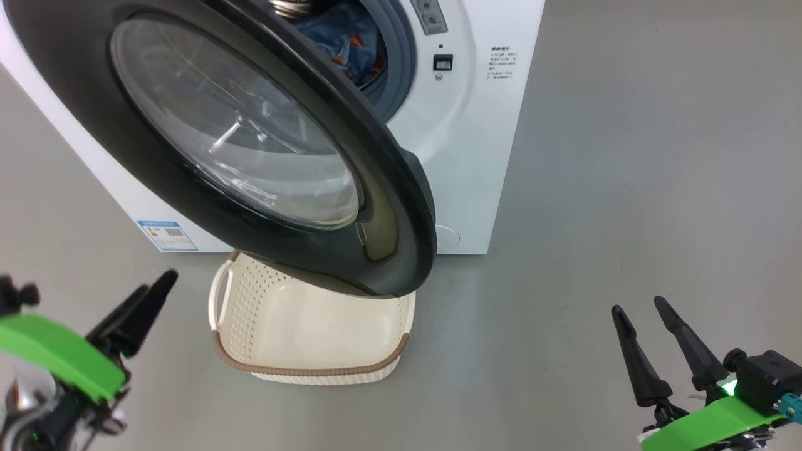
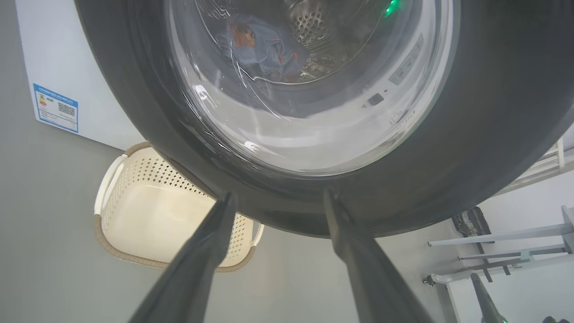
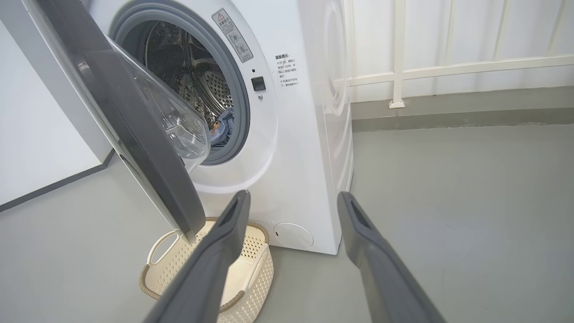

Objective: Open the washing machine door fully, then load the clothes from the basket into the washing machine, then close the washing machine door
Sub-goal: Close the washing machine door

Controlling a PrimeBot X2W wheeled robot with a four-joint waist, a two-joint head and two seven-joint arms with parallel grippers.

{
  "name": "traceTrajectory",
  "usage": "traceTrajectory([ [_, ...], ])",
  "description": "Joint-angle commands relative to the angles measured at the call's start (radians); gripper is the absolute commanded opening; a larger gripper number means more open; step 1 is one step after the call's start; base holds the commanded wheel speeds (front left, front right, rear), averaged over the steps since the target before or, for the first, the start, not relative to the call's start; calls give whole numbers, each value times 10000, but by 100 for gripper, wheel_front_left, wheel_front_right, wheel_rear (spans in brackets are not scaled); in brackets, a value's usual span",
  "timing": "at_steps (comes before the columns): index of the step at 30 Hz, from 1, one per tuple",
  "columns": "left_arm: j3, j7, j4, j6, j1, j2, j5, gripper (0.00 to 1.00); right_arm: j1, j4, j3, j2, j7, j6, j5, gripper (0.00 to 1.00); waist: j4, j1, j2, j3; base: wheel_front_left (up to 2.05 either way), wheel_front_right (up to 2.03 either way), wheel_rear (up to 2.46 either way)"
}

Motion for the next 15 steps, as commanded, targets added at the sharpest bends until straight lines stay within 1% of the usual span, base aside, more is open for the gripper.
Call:
traceTrajectory([
  [1, 359, -327, -183, -71, -86, 535, 86, 100, 92, -213, 135, -212, -48, 27, 121, 100, 6, 0, 0, -35, 0, 0, 0],
  [4, 99, -1208, -151, -71, 331, 697, 307, 100, 208, -217, 34, -267, -48, 27, 136, 100, -33, 0, 0, -69, 0, 0, 0],
  [8, -325, -2671, 68, -71, 821, 833, 812, 100, 328, -224, -117, -319, -48, 27, 139, 100, -156, 0, 0, -78, 0, 0, 0],
  [12, -700, -4011, 530, -71, 1189, 833, 1059, 100, 429, -252, -246, -352, -48, 27, 155, 100, -320, 0, 0, -70, 0, 0, 0],
  [15, -1120, -4747, 967, -71, 1331, 858, 1363, 100, 502, -250, -300, -371, -48, 27, 148, 100, -457, 0, 0, -87, 0, 0, 0],
])
